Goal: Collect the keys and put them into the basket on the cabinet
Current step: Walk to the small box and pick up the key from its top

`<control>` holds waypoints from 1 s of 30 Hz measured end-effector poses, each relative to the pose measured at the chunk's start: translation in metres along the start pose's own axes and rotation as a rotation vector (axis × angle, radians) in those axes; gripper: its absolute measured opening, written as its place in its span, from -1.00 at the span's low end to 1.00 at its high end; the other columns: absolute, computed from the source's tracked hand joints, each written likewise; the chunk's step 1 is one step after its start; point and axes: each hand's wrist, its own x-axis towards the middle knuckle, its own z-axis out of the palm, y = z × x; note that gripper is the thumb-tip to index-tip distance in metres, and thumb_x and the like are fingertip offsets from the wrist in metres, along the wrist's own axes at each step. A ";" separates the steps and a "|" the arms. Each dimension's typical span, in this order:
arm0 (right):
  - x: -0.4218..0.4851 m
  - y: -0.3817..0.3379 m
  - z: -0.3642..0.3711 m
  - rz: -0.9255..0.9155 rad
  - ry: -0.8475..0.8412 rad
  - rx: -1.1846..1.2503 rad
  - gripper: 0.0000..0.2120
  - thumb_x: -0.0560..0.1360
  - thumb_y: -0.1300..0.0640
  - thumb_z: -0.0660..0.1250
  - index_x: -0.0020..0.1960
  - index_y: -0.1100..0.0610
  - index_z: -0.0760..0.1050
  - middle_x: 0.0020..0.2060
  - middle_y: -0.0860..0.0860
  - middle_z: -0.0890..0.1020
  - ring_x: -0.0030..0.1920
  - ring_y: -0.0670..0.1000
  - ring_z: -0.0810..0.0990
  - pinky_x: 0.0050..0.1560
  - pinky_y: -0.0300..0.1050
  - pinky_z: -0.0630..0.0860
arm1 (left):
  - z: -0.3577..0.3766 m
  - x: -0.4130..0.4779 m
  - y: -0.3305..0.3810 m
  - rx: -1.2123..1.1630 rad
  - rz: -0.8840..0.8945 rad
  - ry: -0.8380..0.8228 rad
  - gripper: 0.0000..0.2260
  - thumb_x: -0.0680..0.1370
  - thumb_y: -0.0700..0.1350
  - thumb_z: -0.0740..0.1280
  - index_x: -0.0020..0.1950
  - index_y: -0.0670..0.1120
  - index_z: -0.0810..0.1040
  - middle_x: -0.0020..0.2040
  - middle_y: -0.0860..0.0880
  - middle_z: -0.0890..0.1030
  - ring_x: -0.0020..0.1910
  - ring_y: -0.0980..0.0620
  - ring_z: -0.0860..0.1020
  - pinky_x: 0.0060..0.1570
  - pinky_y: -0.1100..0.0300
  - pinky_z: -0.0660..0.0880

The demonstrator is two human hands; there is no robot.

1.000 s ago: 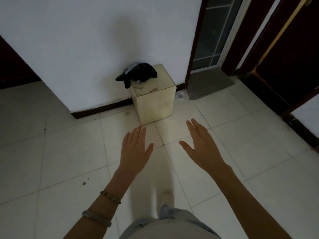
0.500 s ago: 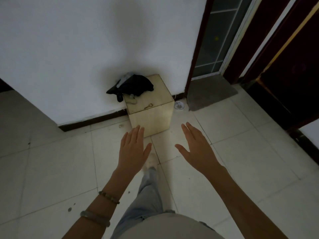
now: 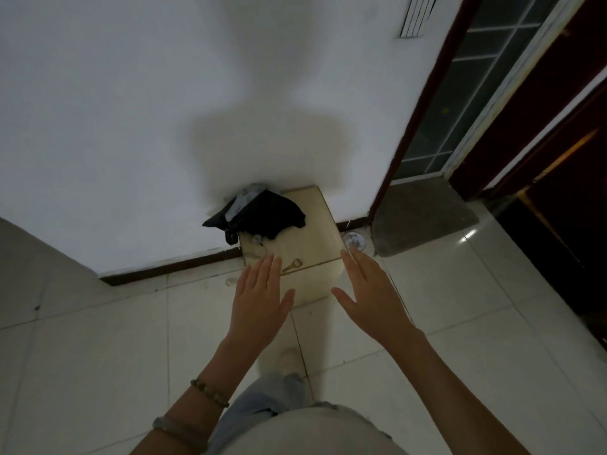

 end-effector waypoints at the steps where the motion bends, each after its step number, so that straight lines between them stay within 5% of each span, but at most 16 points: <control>1: 0.013 0.004 0.000 -0.009 0.004 -0.017 -0.39 0.52 0.00 0.24 0.44 0.20 0.06 0.45 0.21 0.20 0.44 0.15 0.17 0.40 0.01 0.14 | 0.002 0.012 -0.002 0.007 0.005 -0.008 -0.48 0.52 -0.02 0.31 0.37 -0.27 0.32 0.34 -0.26 0.43 0.34 -0.20 0.38 0.33 -0.15 0.30; 10: 0.090 0.038 0.016 -0.082 -0.077 -0.048 -0.43 0.51 0.09 0.28 0.41 0.25 0.14 0.39 0.28 0.28 0.40 0.21 0.25 0.37 0.07 0.21 | 0.018 0.073 -0.018 0.055 -0.071 -0.058 -0.47 0.51 -0.01 0.33 0.35 -0.30 0.34 0.33 -0.28 0.44 0.32 -0.22 0.39 0.33 -0.15 0.29; 16: 0.123 0.051 0.035 -0.148 -0.087 0.069 -0.57 0.41 0.26 0.40 0.23 0.33 0.41 0.14 0.35 0.53 0.14 0.29 0.52 0.14 0.18 0.46 | 0.033 0.076 -0.022 0.067 -0.202 -0.041 -0.47 0.56 0.05 0.20 0.38 -0.28 0.30 0.37 -0.26 0.39 0.35 -0.20 0.36 0.35 -0.13 0.22; 30: 0.177 0.125 0.153 -0.112 -0.287 0.214 -0.67 0.45 0.29 0.34 0.20 0.34 0.44 0.13 0.33 0.51 0.18 0.28 0.45 0.18 0.11 0.44 | 0.157 0.084 -0.044 0.002 -0.388 -0.200 -0.46 0.54 -0.01 0.28 0.41 -0.27 0.25 0.40 -0.27 0.34 0.40 -0.20 0.28 0.37 -0.12 0.19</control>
